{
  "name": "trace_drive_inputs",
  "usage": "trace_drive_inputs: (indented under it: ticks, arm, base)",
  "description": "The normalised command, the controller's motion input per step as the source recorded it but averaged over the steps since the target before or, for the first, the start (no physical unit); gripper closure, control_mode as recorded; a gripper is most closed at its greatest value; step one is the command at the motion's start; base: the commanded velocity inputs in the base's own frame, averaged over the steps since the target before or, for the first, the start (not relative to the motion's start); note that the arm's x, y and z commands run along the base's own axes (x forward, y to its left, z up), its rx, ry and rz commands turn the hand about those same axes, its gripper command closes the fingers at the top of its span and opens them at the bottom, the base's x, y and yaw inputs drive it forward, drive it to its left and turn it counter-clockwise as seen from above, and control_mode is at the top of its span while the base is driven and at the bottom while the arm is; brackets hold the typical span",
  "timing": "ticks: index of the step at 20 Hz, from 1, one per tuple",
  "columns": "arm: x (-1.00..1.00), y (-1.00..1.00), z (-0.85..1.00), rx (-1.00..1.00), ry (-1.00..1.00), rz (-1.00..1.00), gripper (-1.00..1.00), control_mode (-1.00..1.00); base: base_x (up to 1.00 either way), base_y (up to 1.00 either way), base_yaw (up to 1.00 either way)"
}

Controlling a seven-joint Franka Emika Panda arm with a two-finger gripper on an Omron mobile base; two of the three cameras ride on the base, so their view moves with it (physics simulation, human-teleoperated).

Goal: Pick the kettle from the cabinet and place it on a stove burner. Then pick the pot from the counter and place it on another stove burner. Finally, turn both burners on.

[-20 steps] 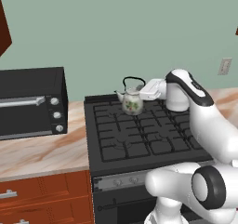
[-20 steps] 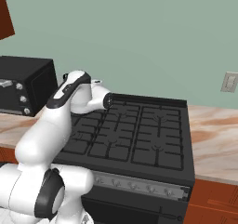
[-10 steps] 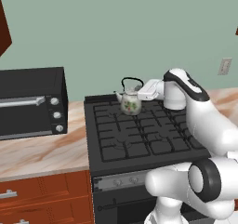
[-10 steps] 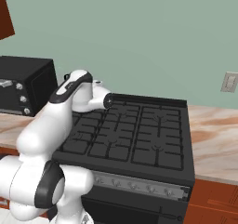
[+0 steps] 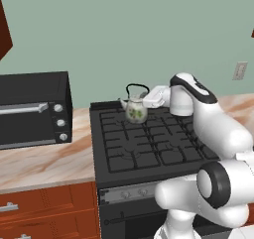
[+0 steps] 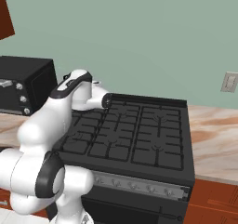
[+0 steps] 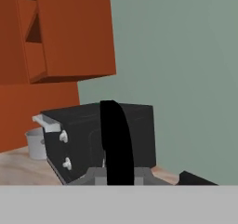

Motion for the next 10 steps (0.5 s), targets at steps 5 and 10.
trace_drive_inputs:
  ticks: [5,10]
  arm:
    - [0.14,0.08,-0.12,0.00,0.00,0.00,1.00,-1.00]
    - [0.20,0.07,-0.14,0.00,0.00,0.00,1.00,-1.00]
  base:
    - [0.00,0.00,0.00]
    - [0.00,0.00,0.00]
